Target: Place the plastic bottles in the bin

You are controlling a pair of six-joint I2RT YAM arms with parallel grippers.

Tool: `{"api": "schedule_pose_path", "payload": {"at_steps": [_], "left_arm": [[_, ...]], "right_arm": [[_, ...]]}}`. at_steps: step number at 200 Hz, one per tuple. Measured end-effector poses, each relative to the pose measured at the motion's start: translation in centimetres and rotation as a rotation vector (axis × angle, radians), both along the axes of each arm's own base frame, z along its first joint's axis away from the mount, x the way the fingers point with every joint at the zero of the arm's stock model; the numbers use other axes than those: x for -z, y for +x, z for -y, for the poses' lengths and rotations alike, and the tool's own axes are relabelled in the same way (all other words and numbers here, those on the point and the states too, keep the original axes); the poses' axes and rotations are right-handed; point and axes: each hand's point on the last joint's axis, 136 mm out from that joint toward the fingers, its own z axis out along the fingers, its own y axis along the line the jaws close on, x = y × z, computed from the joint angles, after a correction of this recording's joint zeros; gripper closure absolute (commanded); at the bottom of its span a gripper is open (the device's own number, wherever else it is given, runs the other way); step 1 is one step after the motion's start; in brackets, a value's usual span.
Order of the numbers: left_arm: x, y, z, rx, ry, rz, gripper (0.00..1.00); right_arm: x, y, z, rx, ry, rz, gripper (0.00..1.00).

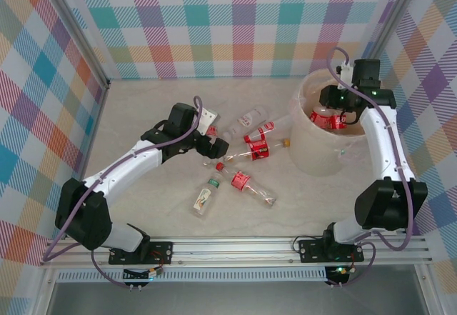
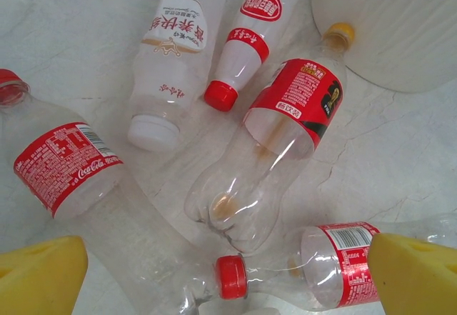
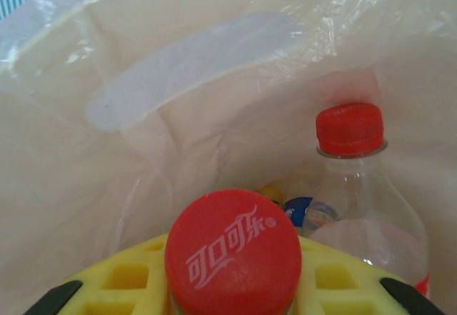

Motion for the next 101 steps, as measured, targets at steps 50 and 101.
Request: {"api": "schedule_pose_path", "payload": {"at_steps": [50, 101], "left_arm": [[0.9, 0.1, 0.0, 0.001, 0.017, -0.018, 0.0], [1.0, 0.7, -0.3, -0.024, 0.041, -0.013, 0.0]], "right_arm": [[0.2, 0.6, 0.1, 0.021, 0.014, 0.014, 0.6], [-1.9, -0.4, 0.8, 0.039, -0.029, 0.001, 0.27]]}}
